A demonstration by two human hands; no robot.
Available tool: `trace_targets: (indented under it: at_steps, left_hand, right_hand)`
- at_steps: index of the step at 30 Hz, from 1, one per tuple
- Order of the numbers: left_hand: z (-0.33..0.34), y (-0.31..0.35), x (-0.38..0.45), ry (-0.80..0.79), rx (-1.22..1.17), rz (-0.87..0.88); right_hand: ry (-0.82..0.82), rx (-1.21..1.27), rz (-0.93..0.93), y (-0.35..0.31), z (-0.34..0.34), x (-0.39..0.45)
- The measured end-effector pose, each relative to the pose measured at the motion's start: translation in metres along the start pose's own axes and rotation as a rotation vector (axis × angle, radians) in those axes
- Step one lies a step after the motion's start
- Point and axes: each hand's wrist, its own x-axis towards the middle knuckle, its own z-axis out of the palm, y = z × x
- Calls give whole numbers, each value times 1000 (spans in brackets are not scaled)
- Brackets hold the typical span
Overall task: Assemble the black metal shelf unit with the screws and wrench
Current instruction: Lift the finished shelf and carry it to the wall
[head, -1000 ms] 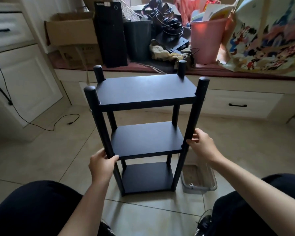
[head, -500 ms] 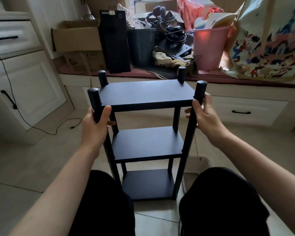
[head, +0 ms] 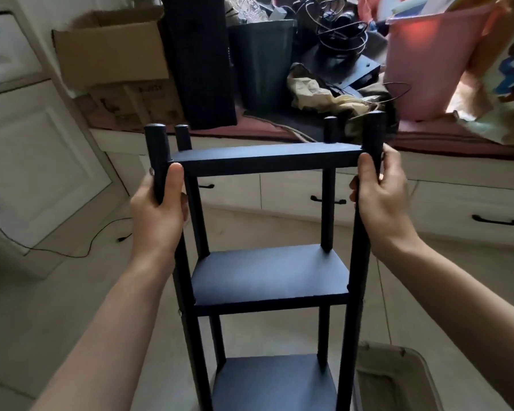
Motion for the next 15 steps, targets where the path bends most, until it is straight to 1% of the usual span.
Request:
trace_targets:
  at_steps: [2,3,5,9,12,15]
  left_hand:
    - [12,-7,21,26,-15,-42]
    - [20,-10,35,40,-8,-69]
    - [23,-8,36,48,5,-82]
    - [32,0,50,70,29,-170]
    - [28,15,52,52,48,-242]
    - [21,45,55,5,78,-271]
  right_hand:
    - [-25,21,40,12,9,22]
    - [-36,49,100,18,15,37]
    - [-39,103,178,21,13,38]
    - [-74,-11,288,19,19,54]
    - [-109,-57,346,1,16,55]
    - [-114,-53,406,-32,10,53]
